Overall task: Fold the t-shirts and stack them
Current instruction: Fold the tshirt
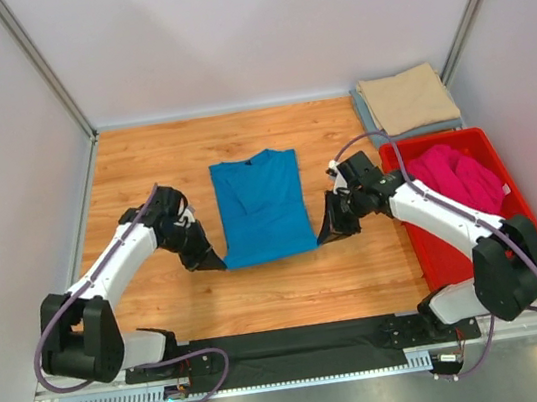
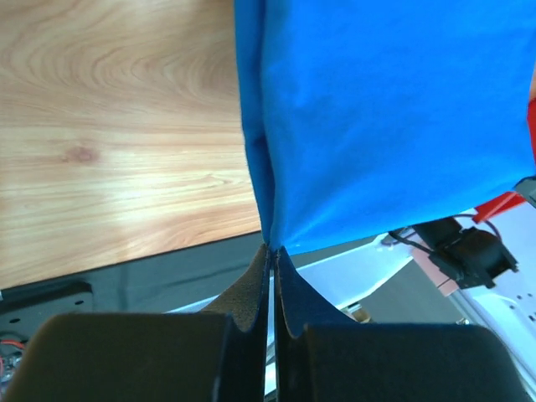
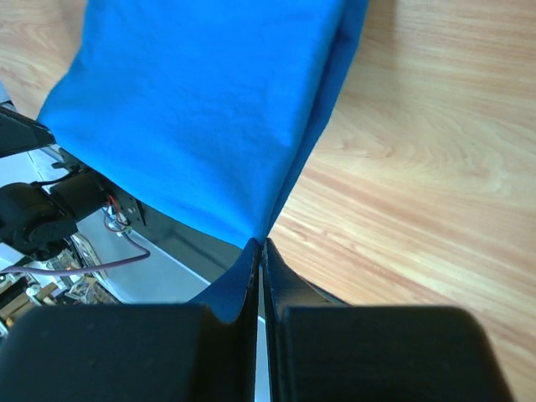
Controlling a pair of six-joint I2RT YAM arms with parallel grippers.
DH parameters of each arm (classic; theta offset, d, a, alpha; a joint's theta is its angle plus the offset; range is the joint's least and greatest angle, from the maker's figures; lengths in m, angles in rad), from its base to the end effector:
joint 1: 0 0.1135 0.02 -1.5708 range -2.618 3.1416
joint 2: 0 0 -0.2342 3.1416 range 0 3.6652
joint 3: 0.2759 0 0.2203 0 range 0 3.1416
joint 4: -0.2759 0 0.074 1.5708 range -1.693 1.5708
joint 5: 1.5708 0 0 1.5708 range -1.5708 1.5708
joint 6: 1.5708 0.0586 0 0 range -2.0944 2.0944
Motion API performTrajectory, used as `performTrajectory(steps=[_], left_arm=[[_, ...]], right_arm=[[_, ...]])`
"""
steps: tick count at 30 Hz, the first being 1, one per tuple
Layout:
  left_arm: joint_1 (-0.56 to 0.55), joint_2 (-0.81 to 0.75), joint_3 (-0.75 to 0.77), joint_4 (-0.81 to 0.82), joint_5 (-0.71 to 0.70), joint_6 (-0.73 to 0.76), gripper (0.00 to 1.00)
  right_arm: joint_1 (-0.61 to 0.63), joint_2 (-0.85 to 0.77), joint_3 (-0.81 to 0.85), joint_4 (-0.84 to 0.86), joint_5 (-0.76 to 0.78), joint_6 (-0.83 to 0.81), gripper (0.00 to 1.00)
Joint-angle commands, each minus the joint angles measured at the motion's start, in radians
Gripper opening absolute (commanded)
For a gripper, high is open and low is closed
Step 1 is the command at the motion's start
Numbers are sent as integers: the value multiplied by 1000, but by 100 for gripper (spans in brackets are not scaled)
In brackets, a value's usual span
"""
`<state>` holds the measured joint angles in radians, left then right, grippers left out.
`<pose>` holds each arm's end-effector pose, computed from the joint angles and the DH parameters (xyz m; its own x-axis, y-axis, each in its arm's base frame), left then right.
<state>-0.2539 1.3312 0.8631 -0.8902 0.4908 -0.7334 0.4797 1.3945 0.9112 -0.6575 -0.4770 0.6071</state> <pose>0.1936 -0.0788 0.1761 -0.9156 -0.3723 0.1517 -0.3973 0.7800 -0.4835 0.2068 0.1379 0.1841 -0.9930 0.0547 -0.1043 -0.0161 0.8141 0.5806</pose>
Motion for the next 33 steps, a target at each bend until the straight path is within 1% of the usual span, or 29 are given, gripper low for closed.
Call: performTrajectory(steps=[1, 3, 4, 6, 8, 10, 11, 14, 15, 17, 18, 19, 20, 21, 22, 24, 28, 33], left_arm=[[5, -38, 86, -69, -30, -52, 0], [5, -27, 166, -107, -61, -50, 0], [5, -11, 194, -121, -76, -49, 0], [7, 11, 270, -160, -127, -44, 0], [13, 54, 313, -180, -152, -47, 0], [24, 100, 364, -173, -147, -49, 0], [34, 120, 382, -168, -146, -49, 0], [47, 195, 491, -162, -170, -26, 0], [51, 218, 551, -156, -178, -20, 0], [62, 282, 614, -142, -181, -11, 0], [64, 307, 675, -141, -181, -11, 0], [68, 357, 742, -142, -182, -12, 0], [70, 384, 743, -142, -182, -12, 0], [71, 407, 801, -145, -184, -15, 0], [71, 454, 827, -145, -189, -20, 0], [73, 499, 896, -147, -199, -29, 0], [90, 598, 984, -164, -219, -35, 0], [114, 686, 1028, -98, -182, -49, 0]], right_arm=[[2, -45, 109, -100, 70, 2, 0], [2, -34, 161, -134, 95, -20, 0], [0, -10, 219, -145, 103, -26, 0], [-1, 24, 274, -172, 124, -53, 0], [-4, 84, 362, -192, 133, -72, 0], [-15, 125, 425, -211, 152, -95, 0], [-19, 176, 487, -218, 159, -104, 0], [-47, 247, 569, -231, 167, -122, 0], [-59, 300, 621, -234, 157, -124, 0], [-70, 346, 685, -246, 147, -132, 0], [-75, 395, 746, -257, 146, -136, 0], [-78, 415, 773, -263, 147, -141, 0], [-82, 438, 797, -263, 147, -141, 0], [-88, 457, 828, -266, 143, -142, 0], [-92, 498, 878, -268, 143, -141, 0], [-102, 537, 937, -274, 140, -139, 0], [-124, 656, 1086, -290, 133, -138, 0], [-153, 732, 1157, -280, 121, -121, 0]])
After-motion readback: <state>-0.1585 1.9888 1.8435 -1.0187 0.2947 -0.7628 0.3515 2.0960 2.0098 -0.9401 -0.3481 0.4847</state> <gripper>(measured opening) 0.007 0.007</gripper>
